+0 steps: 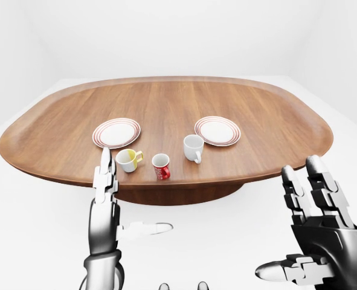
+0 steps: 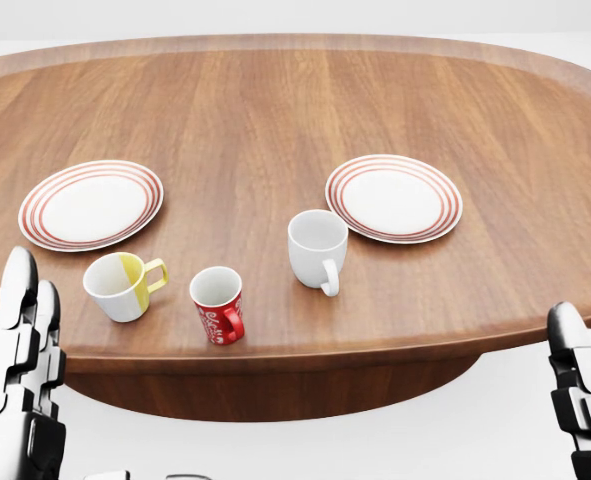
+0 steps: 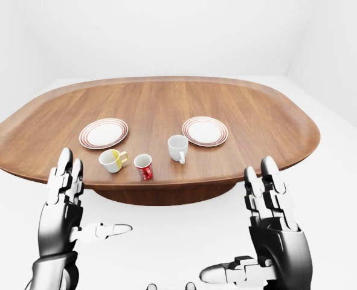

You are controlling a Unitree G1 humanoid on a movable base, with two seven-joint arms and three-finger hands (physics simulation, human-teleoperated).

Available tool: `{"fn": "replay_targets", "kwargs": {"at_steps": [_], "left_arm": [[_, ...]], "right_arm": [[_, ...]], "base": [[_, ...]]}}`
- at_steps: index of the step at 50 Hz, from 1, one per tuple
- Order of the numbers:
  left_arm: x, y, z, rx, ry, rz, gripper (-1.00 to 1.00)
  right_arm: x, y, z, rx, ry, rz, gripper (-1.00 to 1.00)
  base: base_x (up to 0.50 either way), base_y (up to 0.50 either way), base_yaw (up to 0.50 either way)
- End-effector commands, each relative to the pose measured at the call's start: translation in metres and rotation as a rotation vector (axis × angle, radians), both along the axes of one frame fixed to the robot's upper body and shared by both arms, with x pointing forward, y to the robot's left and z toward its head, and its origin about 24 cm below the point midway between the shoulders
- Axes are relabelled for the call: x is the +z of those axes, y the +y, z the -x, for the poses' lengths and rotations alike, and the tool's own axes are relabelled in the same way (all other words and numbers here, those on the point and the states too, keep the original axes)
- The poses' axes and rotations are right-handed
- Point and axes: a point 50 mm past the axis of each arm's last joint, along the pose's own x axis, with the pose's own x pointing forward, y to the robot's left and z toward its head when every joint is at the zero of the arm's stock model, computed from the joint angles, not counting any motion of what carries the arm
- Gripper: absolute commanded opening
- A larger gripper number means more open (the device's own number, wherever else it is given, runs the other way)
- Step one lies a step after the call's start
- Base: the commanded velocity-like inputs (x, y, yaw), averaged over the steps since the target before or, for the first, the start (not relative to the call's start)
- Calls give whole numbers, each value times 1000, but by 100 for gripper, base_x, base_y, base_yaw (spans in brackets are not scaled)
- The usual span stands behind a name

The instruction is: Put the red mug on the left plate.

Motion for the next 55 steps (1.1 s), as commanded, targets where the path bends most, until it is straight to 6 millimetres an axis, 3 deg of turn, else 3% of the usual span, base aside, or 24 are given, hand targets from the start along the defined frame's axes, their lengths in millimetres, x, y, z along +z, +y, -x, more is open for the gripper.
{"fn": "replay_targets", "kwargs": {"at_steps": [1, 11, 30, 55], "left_arm": [[-1, -1, -3, 4, 9, -6, 100], [-1, -3, -2, -8, 6, -6, 100], [-4, -5, -6, -28, 9, -1, 100], [-4, -6, -7, -43, 10, -1, 100]], "right_arm": [[-3, 1, -8, -42, 44, 34, 100], [-5, 6, -10, -76, 60, 118, 100], [-13, 7, -19, -56, 86, 80, 100], [-10, 14, -21, -66, 93, 156, 100]], "base": [[0, 0, 0], [0, 50, 0], [0, 50, 0], [3, 48, 0]]}}
